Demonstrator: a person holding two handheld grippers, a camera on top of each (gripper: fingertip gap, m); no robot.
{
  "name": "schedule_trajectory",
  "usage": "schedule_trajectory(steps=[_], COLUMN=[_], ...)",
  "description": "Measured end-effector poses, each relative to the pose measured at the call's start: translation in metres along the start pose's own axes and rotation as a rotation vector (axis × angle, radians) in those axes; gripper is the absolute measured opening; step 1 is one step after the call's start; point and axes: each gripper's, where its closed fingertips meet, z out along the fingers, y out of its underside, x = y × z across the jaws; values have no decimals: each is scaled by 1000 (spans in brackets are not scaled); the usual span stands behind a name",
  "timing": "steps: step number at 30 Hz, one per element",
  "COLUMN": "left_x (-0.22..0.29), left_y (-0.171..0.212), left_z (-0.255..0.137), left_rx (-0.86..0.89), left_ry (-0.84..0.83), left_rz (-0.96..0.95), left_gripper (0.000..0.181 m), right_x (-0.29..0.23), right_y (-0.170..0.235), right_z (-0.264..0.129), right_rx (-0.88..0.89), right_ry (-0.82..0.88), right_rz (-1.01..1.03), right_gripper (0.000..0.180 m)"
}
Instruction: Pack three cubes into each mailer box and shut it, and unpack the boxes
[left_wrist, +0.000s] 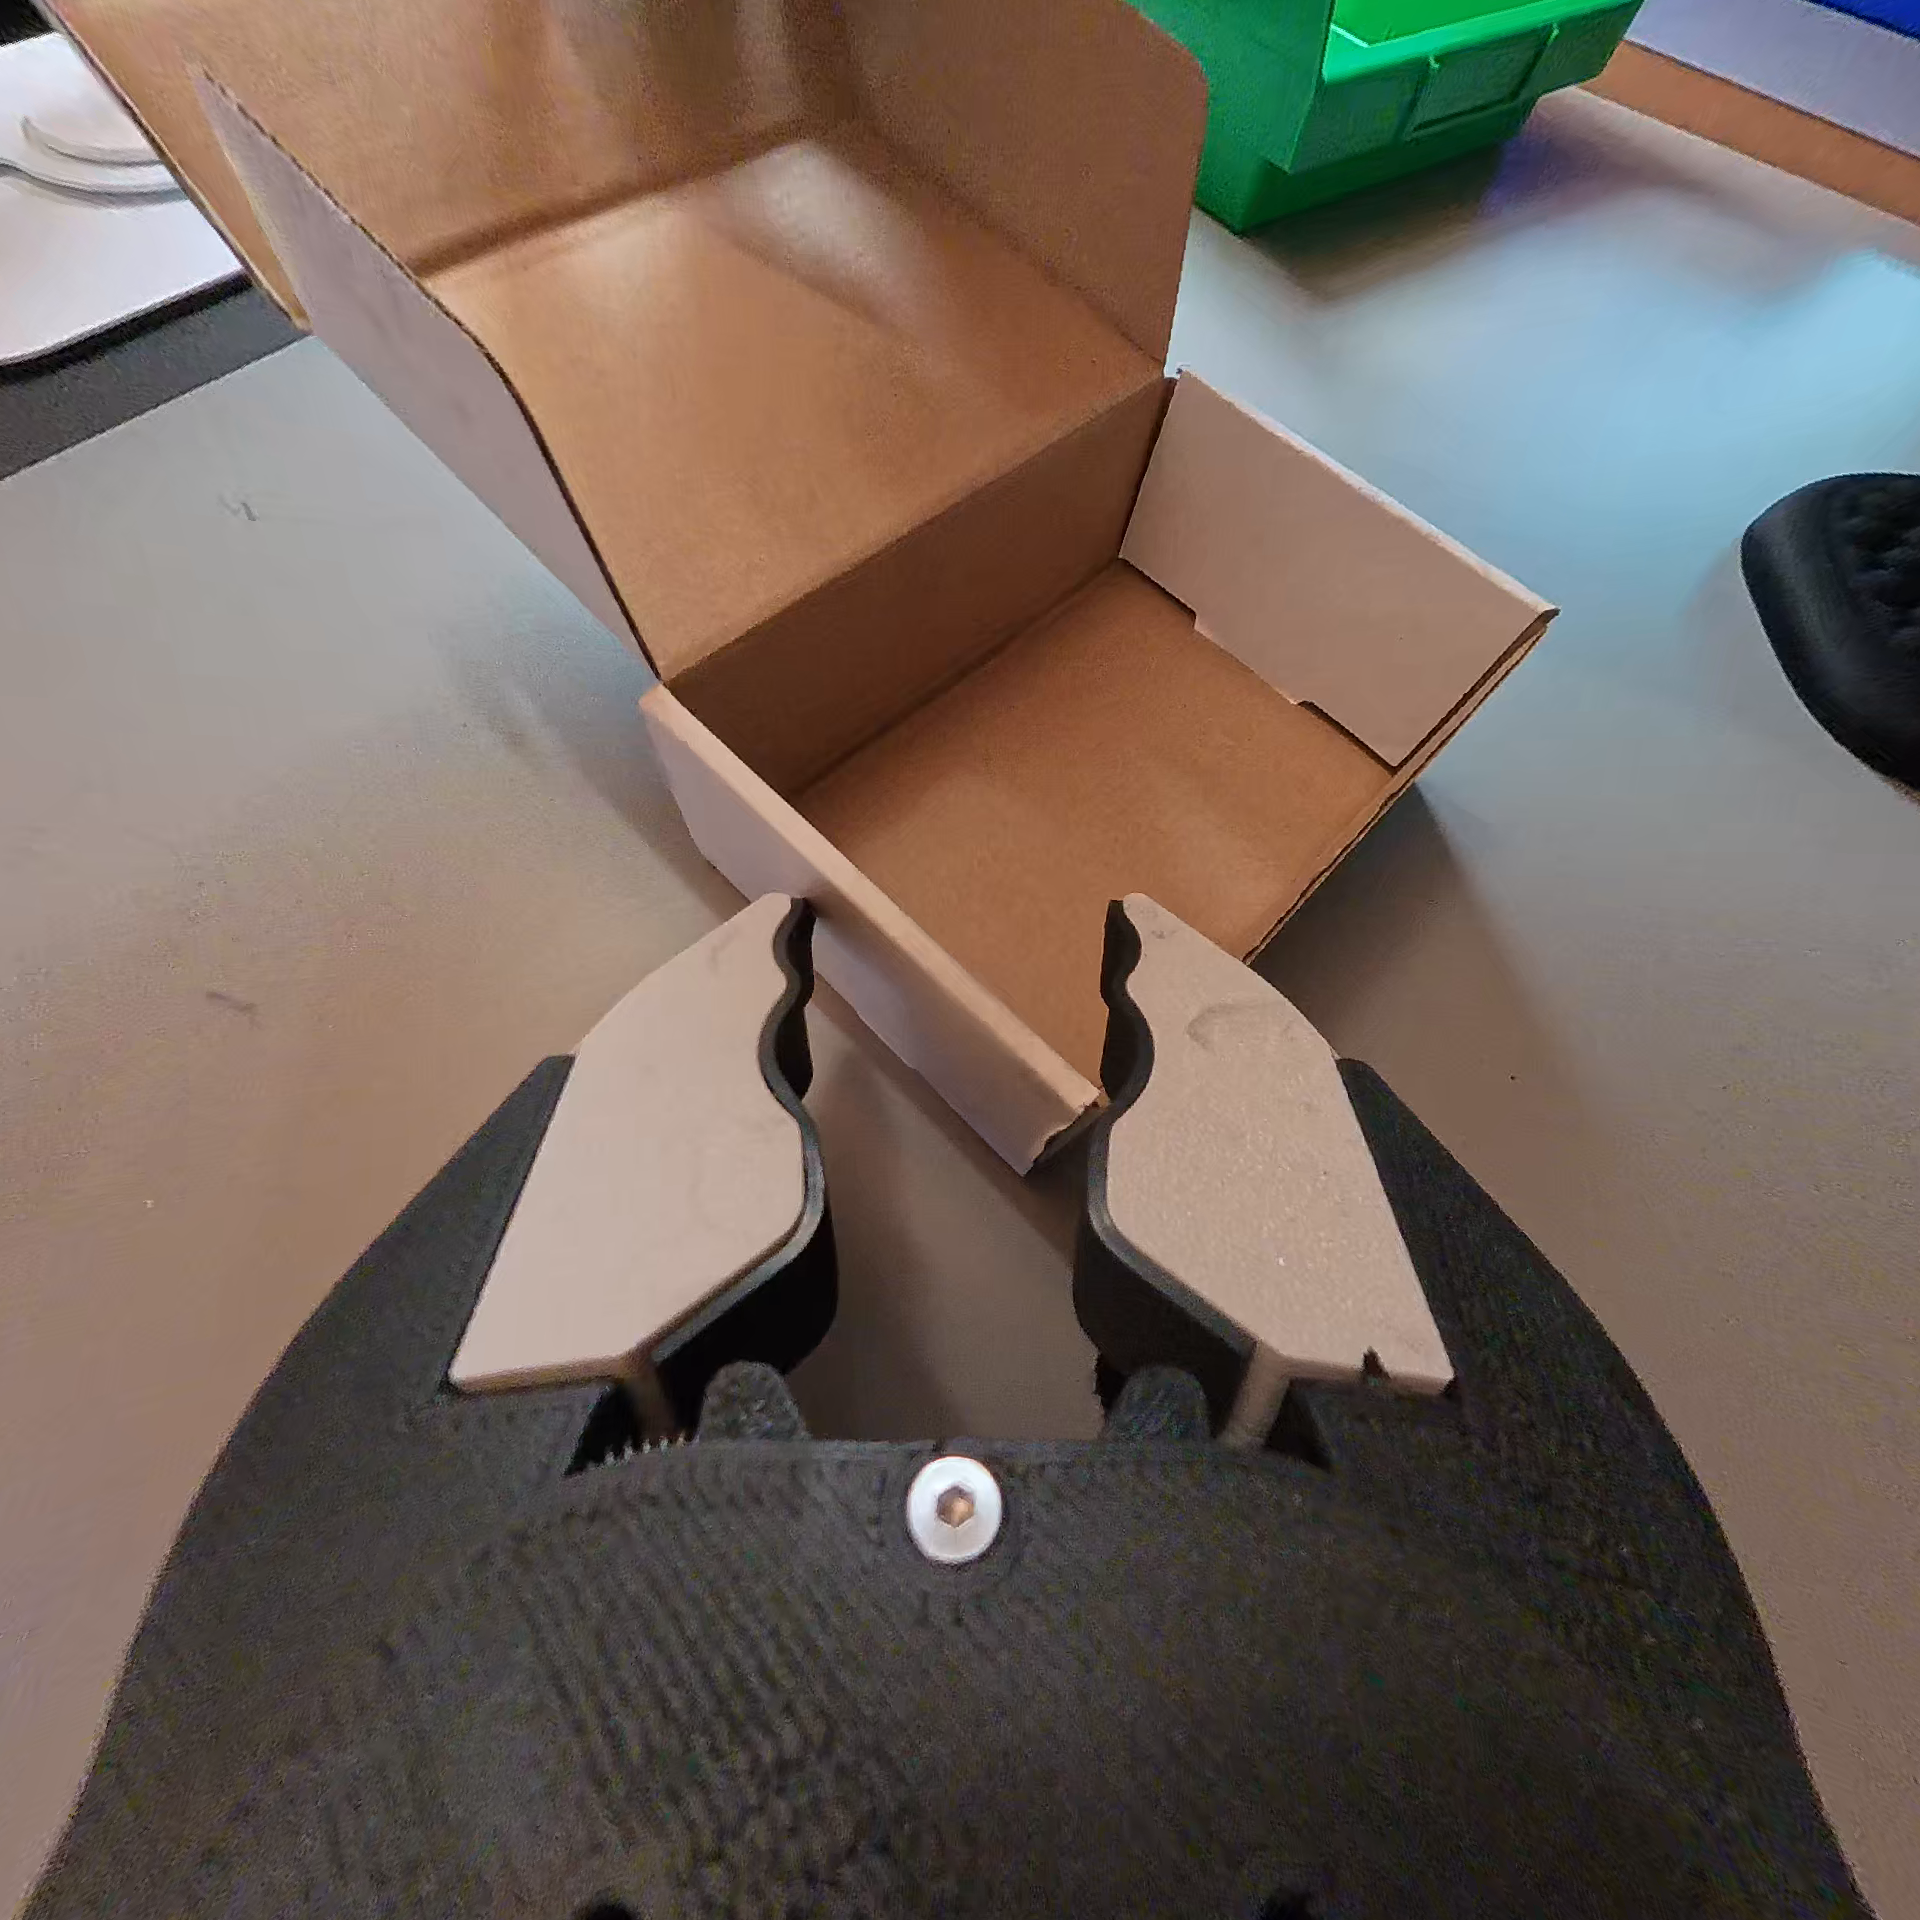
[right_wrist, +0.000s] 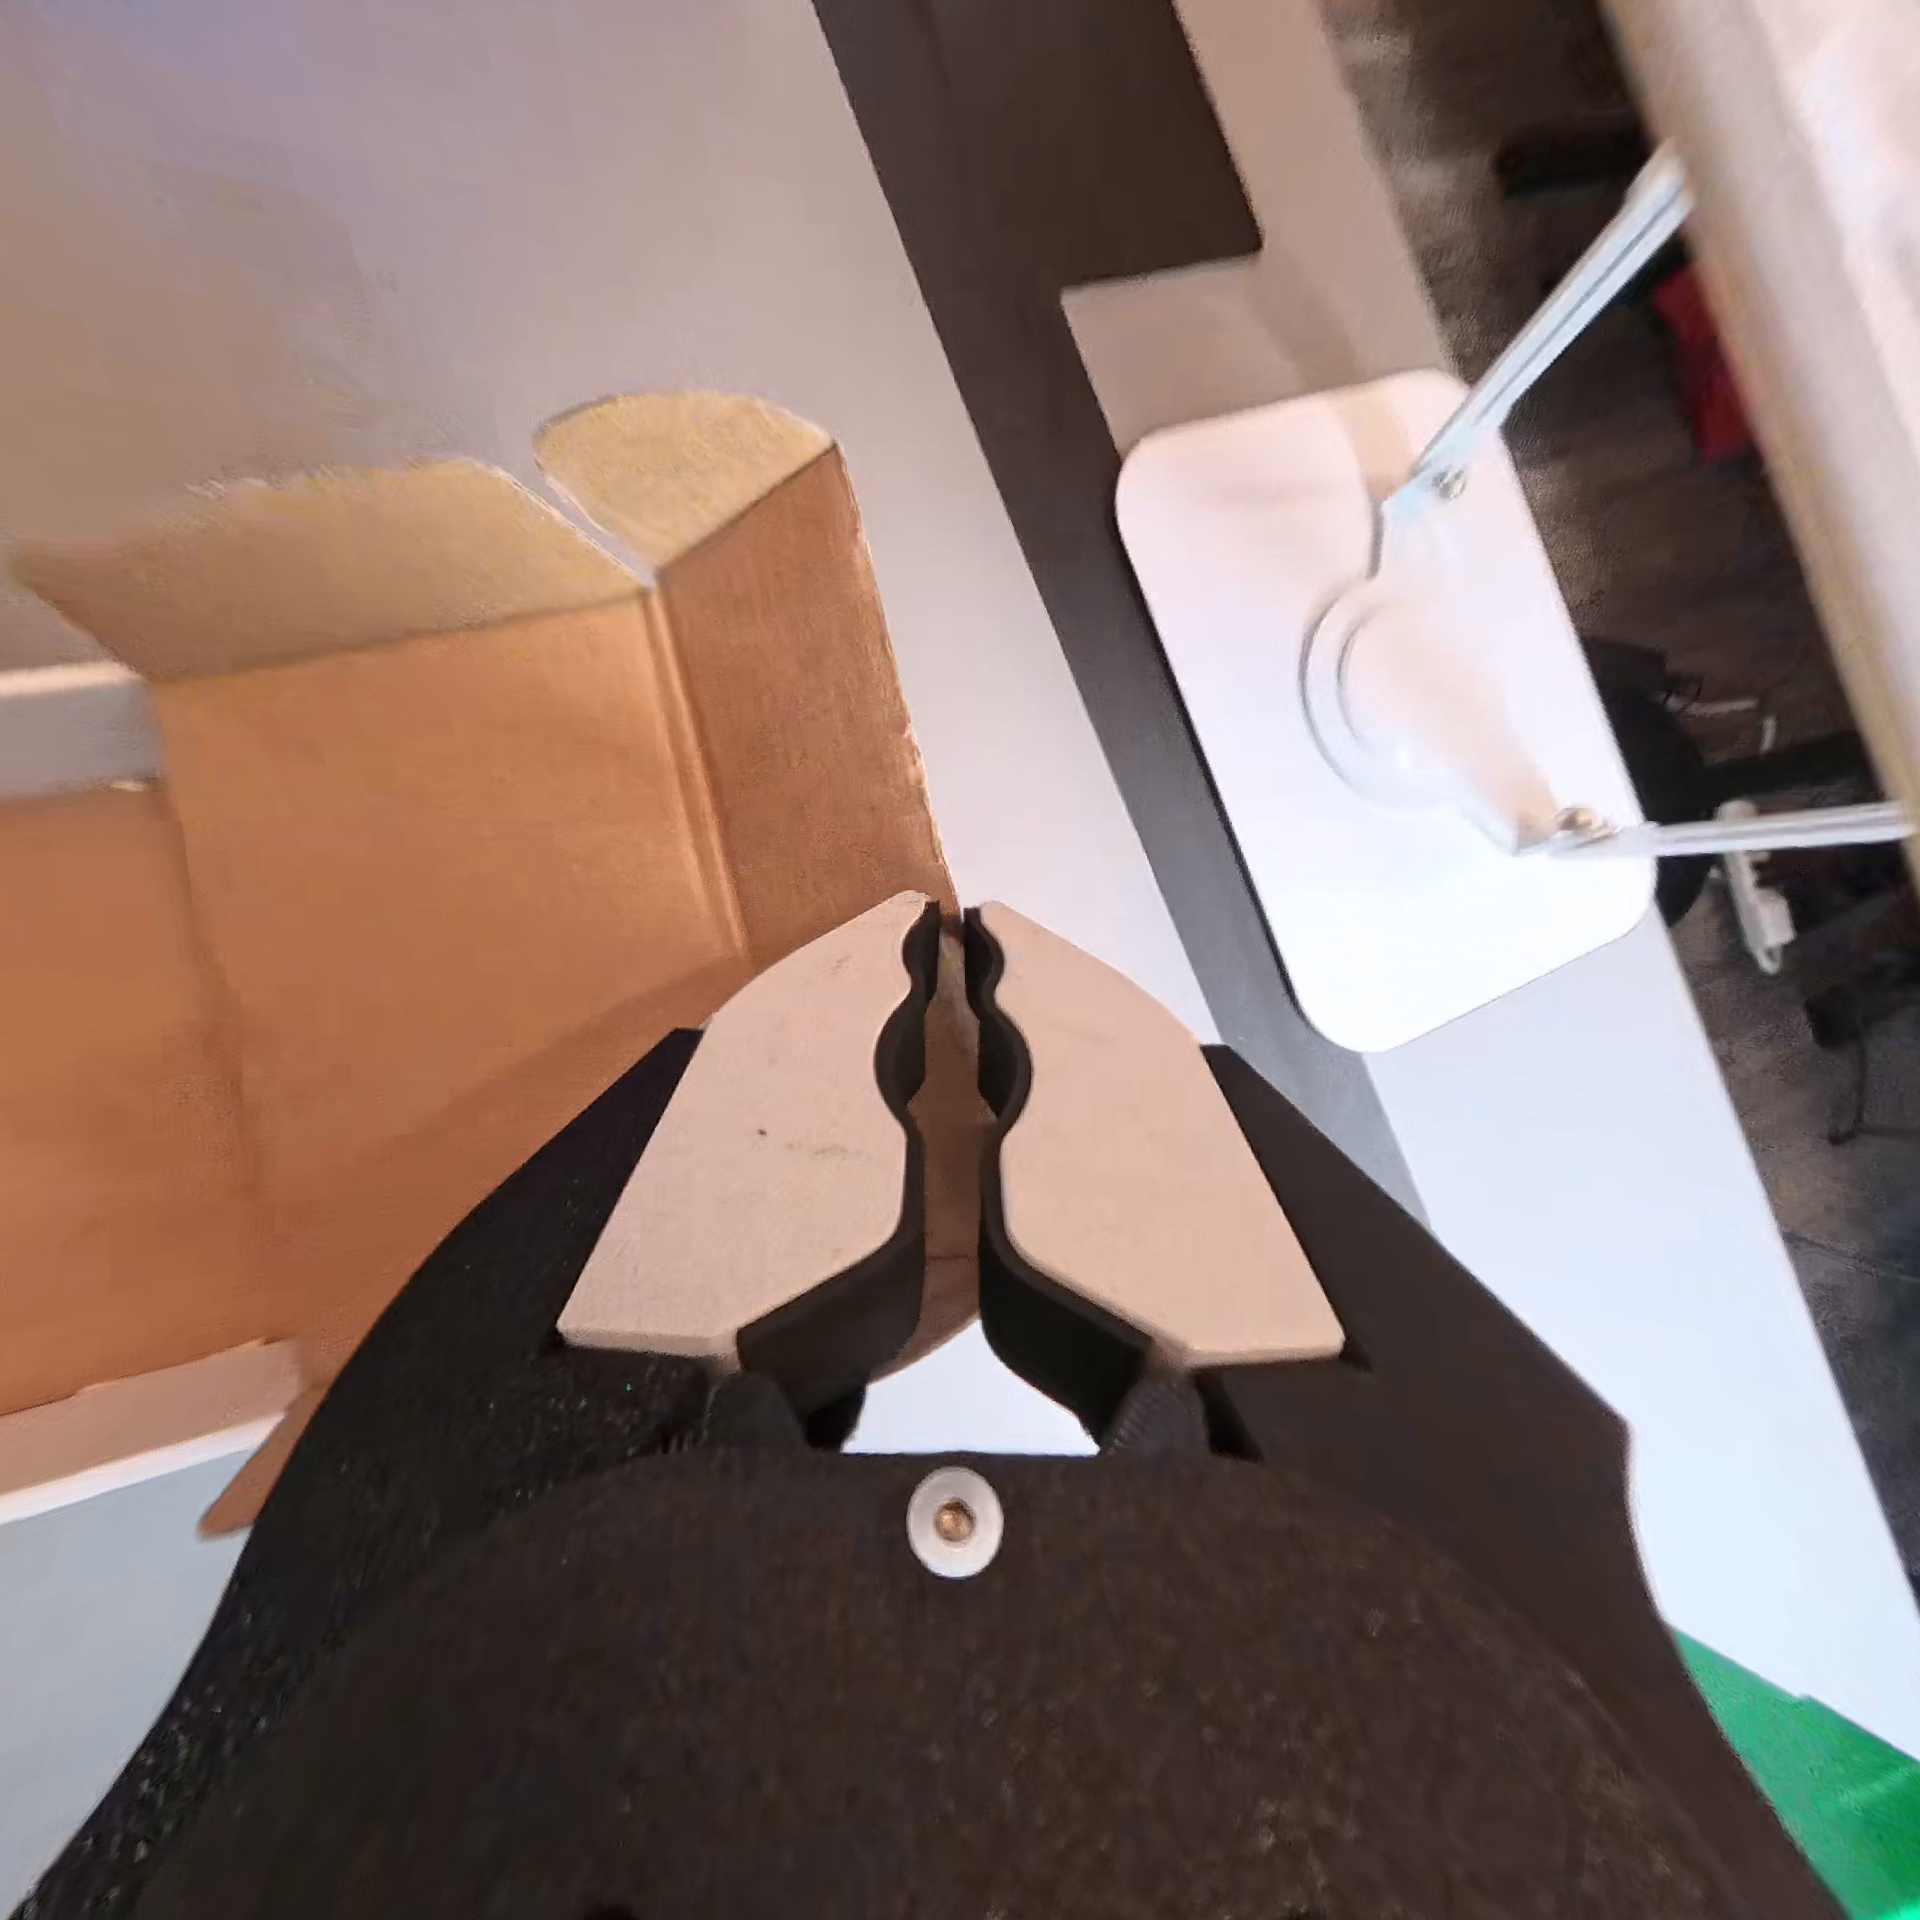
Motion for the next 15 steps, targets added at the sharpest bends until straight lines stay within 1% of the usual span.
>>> schedule_trajectory(steps=[5,8,9,11,13,15], left_x=[4,6,7,9,11,13], left_y=[-1,-6,-7,-10,-10,-11], left_z=[-1,-4,-6,-7,-9,-10], left_rx=[4,31,41,51,55,57], left_ry=[-6,0,4,14,18,28], left_rz=[-27,-68,-79,-87,-81,-77], left_gripper=[56,59,60,62,63,64], right_x=[-6,-8,-8,-7,-11,-23], right_y=[33,32,24,-3,-32,-50], right_z=[45,44,36,9,-31,-74], right_rx=[-120,-120,-88,36,188,324], right_ry=[-10,28,43,77,109,127], right_rz=[-31,-83,-81,-58,-30,12], right_gripper=[3,13,17,24,32,35])
